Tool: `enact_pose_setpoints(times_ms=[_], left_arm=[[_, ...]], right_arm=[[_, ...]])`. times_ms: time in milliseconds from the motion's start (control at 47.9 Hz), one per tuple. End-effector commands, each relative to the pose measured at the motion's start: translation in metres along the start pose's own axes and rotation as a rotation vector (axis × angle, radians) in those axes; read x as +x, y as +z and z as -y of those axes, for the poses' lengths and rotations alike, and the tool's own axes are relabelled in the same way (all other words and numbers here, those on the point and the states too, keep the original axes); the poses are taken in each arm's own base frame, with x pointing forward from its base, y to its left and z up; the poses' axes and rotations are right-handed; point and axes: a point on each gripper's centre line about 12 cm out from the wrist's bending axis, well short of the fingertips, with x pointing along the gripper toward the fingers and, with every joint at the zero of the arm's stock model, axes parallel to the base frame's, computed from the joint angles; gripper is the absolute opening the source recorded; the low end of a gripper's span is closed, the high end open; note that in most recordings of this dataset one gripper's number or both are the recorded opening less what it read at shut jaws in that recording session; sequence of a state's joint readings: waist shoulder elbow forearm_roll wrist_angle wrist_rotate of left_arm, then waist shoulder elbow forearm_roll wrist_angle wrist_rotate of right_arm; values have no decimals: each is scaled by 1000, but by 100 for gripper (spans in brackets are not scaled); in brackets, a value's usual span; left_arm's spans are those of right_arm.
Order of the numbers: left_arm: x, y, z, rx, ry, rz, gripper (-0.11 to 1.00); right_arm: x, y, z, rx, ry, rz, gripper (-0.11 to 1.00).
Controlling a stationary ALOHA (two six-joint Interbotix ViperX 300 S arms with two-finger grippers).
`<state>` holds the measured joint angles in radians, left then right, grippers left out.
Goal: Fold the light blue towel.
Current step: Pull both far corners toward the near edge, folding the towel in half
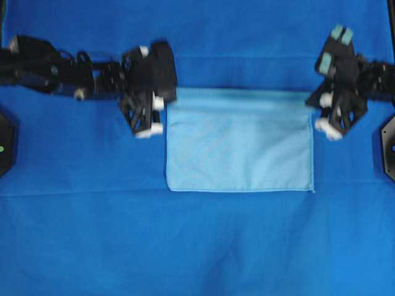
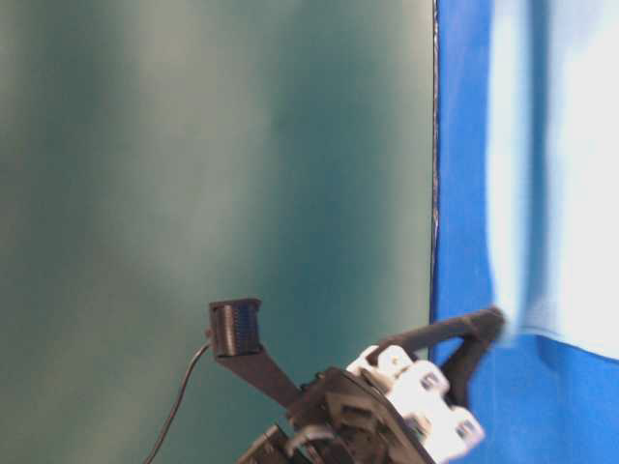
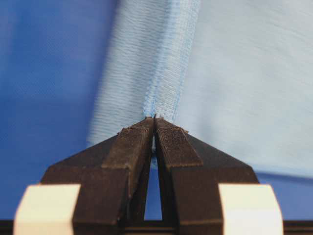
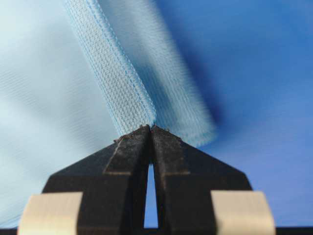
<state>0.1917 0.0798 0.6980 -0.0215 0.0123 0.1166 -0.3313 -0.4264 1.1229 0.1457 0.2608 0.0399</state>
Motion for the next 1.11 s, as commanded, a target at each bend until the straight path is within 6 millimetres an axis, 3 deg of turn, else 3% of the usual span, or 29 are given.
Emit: enact_pose_setpoints(times_ms=[0, 188, 375, 688, 1085], left_arm=[[-7, 10, 23, 33, -42, 30, 1], [-9, 10, 77, 76, -142, 33, 1], [-12, 7, 108, 81, -201, 38, 1], [-13, 10, 123, 72, -232, 79, 1], [-13, 12, 122, 70, -230, 92, 1]], right_arm=[[-4, -2, -19, -4, 63, 7, 2], [-6, -18, -58, -63, 177, -35, 2], [-7, -31, -81, -116, 240, -74, 2], [-7, -40, -94, -144, 274, -108, 2], [-5, -36, -96, -128, 280, -79, 2]])
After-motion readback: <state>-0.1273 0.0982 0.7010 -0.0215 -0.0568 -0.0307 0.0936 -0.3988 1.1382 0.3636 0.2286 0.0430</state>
